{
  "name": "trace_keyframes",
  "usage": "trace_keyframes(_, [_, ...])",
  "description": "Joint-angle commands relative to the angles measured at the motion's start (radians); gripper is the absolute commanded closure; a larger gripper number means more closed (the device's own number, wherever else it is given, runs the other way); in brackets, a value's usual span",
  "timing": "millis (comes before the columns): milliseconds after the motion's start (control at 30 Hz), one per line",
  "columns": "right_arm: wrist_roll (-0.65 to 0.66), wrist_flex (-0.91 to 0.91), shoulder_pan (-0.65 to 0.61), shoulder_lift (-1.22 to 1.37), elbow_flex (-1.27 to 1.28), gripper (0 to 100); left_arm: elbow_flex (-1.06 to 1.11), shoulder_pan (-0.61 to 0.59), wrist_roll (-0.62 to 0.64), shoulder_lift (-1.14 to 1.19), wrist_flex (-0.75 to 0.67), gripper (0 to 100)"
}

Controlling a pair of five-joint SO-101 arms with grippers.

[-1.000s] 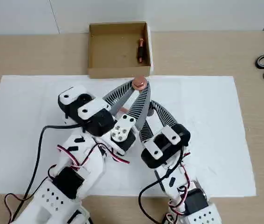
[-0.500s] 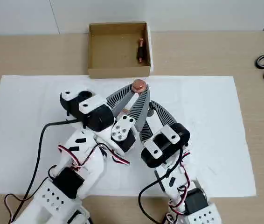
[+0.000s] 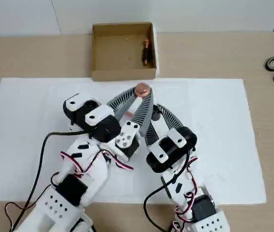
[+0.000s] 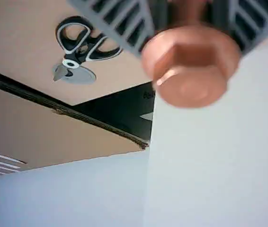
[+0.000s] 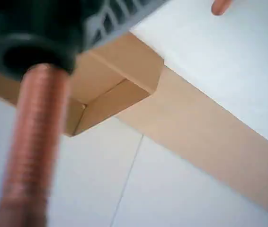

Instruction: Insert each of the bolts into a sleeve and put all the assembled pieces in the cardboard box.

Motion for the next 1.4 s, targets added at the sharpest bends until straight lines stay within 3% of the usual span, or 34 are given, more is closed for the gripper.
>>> trace_keyframes(0, [0.006,-0.008,-0.002,-0.018,0.006,99.4,-0.031,-0.005,-0.011,-0.011,-0.020,99])
trace_keyframes(500, [0.006,-0.002,-0.002,-0.018,0.006,99.4,-0.070,-0.003,-0.009,-0.005,-0.089,99])
trace_keyframes(1367, [0.006,-0.002,-0.002,-0.018,0.006,99.4,0.030,0.005,0.041,-0.009,-0.087,99])
